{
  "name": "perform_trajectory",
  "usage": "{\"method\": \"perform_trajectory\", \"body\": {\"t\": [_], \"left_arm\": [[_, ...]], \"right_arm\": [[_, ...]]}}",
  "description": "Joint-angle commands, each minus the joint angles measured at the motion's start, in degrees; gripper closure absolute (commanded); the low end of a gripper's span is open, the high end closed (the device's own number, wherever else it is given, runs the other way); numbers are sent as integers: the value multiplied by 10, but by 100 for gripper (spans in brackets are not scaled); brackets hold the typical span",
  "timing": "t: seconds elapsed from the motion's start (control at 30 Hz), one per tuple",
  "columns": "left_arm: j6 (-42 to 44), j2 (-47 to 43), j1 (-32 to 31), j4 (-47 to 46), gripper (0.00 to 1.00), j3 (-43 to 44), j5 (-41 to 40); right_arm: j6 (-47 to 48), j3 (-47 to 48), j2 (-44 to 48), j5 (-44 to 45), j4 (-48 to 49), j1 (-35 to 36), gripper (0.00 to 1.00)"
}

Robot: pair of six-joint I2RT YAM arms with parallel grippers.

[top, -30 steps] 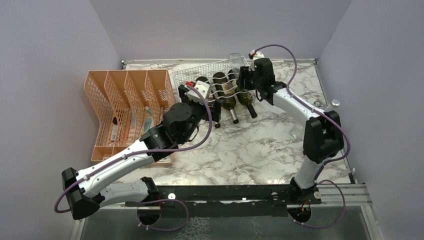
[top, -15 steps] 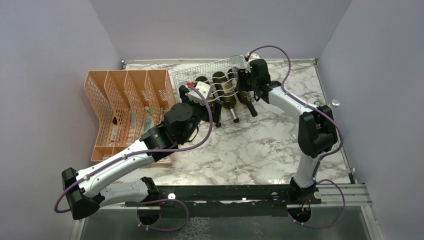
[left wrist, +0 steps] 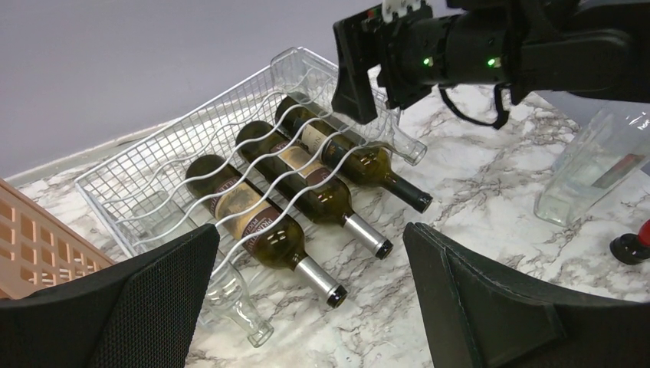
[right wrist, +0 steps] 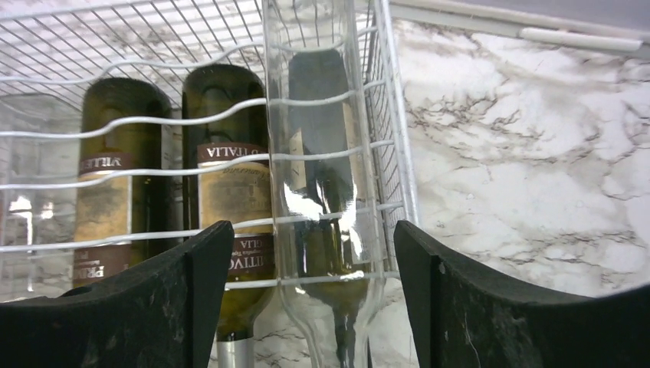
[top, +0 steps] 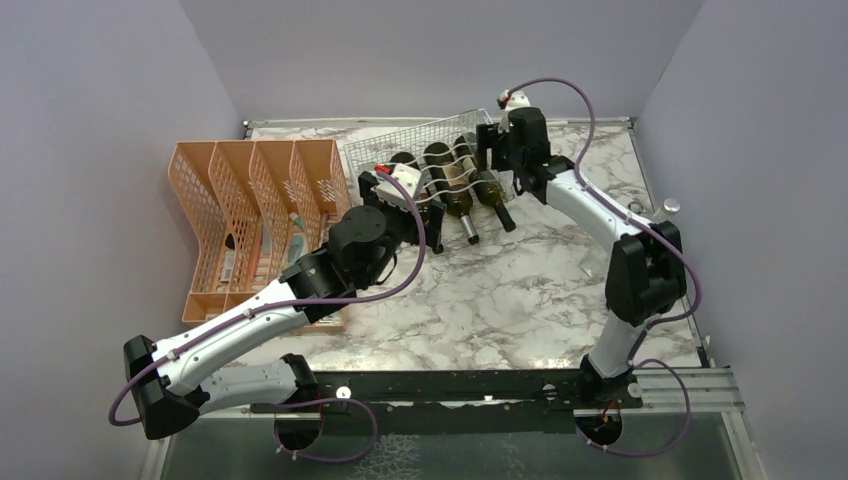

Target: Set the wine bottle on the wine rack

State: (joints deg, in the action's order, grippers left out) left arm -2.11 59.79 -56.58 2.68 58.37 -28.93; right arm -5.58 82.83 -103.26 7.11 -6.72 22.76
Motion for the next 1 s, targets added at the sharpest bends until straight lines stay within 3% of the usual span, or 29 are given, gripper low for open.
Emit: {"method": "perform_trajectory", "body": {"t": [0.0, 0.23, 0.43, 0.63, 0.97], "left_arm": [[-10, -9, 2, -6, 1, -1, 12], [-16, -18, 2, -11, 1, -12, 19], [-17, -18, 2, -28, 1, -24, 33], [-18, -14, 2, -34, 1, -31, 46], [-23, -21, 2, -37, 1, -44, 55]], "right_arm": [[-4, -3, 83, 40, -13, 0, 21], [0, -104, 241, 118, -28, -1, 21], [11, -169, 361, 266, -67, -1, 21], [-37, -150, 390, 401, -165, -18, 17], [-90, -197, 438, 450, -195, -100, 14]]}}
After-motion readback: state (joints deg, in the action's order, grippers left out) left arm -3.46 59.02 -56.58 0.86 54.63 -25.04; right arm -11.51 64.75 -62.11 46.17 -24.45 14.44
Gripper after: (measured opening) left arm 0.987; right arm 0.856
